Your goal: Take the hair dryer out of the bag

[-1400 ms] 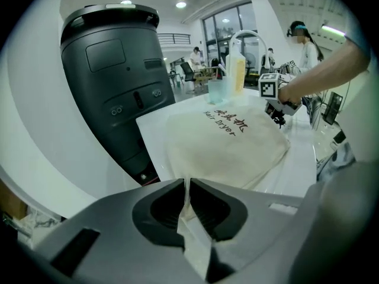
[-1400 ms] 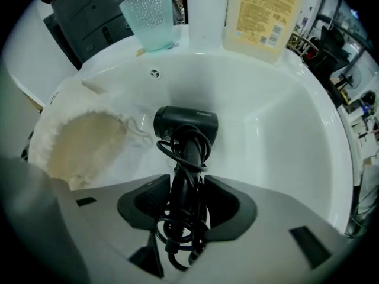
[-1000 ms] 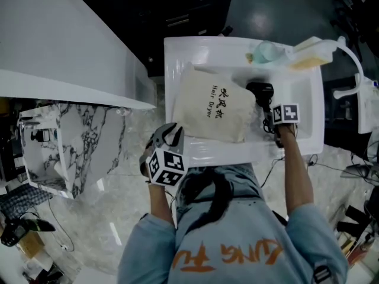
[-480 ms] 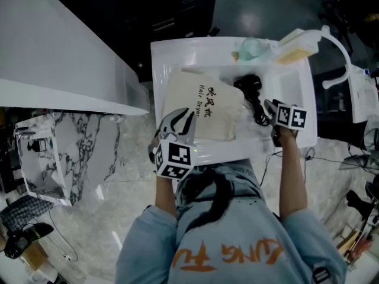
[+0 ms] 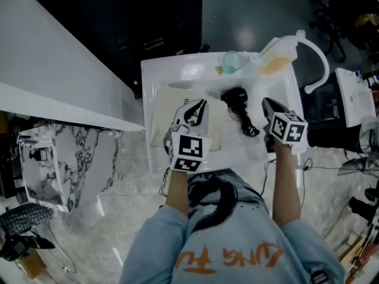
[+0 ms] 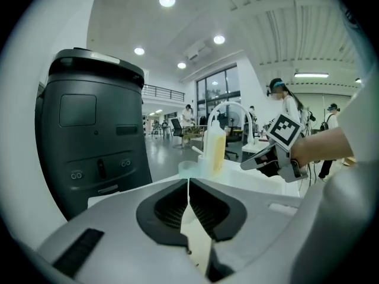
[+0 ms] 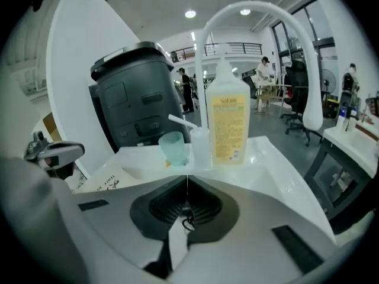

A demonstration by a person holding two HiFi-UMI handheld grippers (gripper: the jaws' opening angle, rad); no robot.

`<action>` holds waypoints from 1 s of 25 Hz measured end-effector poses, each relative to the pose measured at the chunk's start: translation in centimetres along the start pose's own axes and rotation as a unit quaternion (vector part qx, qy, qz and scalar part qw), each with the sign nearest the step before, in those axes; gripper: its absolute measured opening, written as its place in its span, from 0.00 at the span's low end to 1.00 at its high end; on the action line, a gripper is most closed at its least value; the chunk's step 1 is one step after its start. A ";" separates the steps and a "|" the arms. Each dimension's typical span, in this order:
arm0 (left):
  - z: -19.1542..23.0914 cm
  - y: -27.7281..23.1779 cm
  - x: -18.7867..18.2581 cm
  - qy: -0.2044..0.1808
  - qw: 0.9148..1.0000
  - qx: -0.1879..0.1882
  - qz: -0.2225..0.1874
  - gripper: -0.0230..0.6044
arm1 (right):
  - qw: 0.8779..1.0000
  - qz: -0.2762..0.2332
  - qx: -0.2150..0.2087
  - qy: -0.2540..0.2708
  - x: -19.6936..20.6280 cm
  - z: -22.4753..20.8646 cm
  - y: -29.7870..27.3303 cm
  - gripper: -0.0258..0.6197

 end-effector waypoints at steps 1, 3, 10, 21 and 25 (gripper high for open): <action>-0.2 -0.1 -1.0 0.004 1.000 -0.004 -0.010 0.05 | 1.000 -0.013 -0.003 0.007 -0.7 0.1 0.6 0.04; -0.6 -0.2 -3.2 0.004 0.999 -0.010 -0.031 0.05 | 0.998 -0.049 -0.008 0.026 -2.5 0.6 1.9 0.04; -1.5 -0.9 -10.0 0.009 0.995 -0.028 -0.092 0.04 | 0.976 -0.206 -0.053 0.043 -8.8 3.7 6.3 0.04; -0.9 2.2 -16.0 0.016 0.982 -0.122 -0.140 0.04 | 0.936 -0.337 -0.061 0.086 -15.4 8.7 11.8 0.04; -1.2 2.7 -14.9 0.012 0.978 -0.149 -0.146 0.04 | 0.931 -0.342 -0.064 0.111 -14.5 10.0 11.7 0.04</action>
Point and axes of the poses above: the fingertips, and each gripper's own axes: y backward along the fingers, z to its left, x out of its underside, the point moved 3 cm from there along y, backward along the fingers, and after that the axes turned 12 degrees about z, right-handed, at the moved point
